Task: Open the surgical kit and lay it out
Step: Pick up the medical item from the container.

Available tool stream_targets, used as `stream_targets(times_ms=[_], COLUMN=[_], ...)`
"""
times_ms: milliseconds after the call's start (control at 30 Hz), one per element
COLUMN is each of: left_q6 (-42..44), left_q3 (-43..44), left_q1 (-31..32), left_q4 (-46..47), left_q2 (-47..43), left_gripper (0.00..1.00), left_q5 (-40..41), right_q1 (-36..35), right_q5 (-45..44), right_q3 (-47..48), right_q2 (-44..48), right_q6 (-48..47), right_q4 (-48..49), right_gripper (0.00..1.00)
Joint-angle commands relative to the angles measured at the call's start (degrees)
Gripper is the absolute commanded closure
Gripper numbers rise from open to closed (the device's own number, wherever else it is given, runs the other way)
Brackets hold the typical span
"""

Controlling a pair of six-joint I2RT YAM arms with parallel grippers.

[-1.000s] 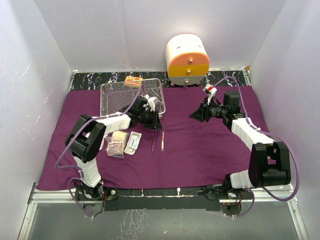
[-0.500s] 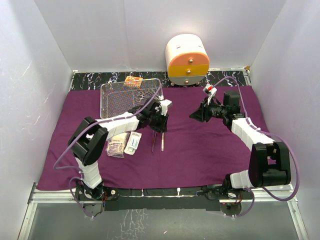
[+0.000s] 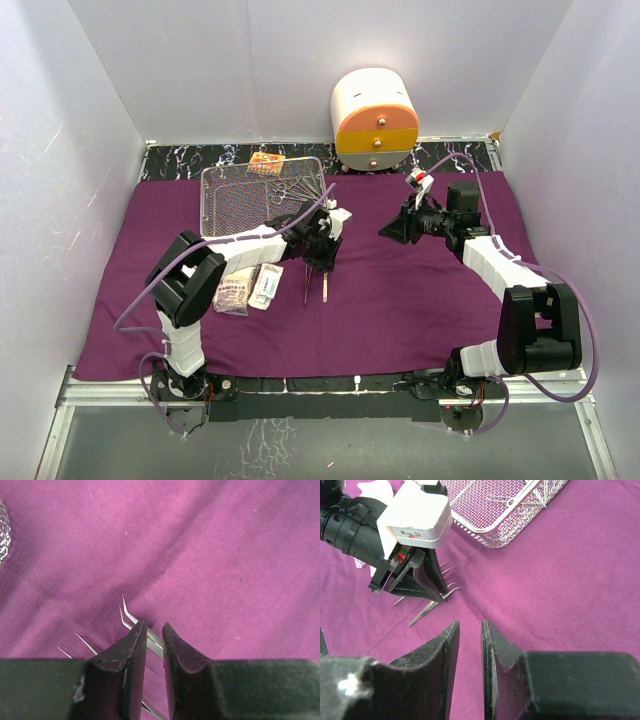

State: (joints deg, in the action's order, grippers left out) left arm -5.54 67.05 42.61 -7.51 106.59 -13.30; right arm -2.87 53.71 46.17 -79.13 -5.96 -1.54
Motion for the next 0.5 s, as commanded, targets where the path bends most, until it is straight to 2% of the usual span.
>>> stream_targets(times_ms=[0,467], left_q6=[1.23,1.06], left_q3=[2.36,1.42], left_q1=[0.28,0.28], left_q4=[-1.91,-1.55], left_q2=[0.59,-0.20], left_gripper=[0.82,0.82], left_q5=[-0.39,0.08], right_q1=[0.15,0.20], right_q5=[0.41,0.51], right_q3=[0.76,0.76], right_q2=[0.47,0.38], right_q6=[-0.86,-0.92], right_q4=[1.72,1.63], right_gripper=[0.78,0.78])
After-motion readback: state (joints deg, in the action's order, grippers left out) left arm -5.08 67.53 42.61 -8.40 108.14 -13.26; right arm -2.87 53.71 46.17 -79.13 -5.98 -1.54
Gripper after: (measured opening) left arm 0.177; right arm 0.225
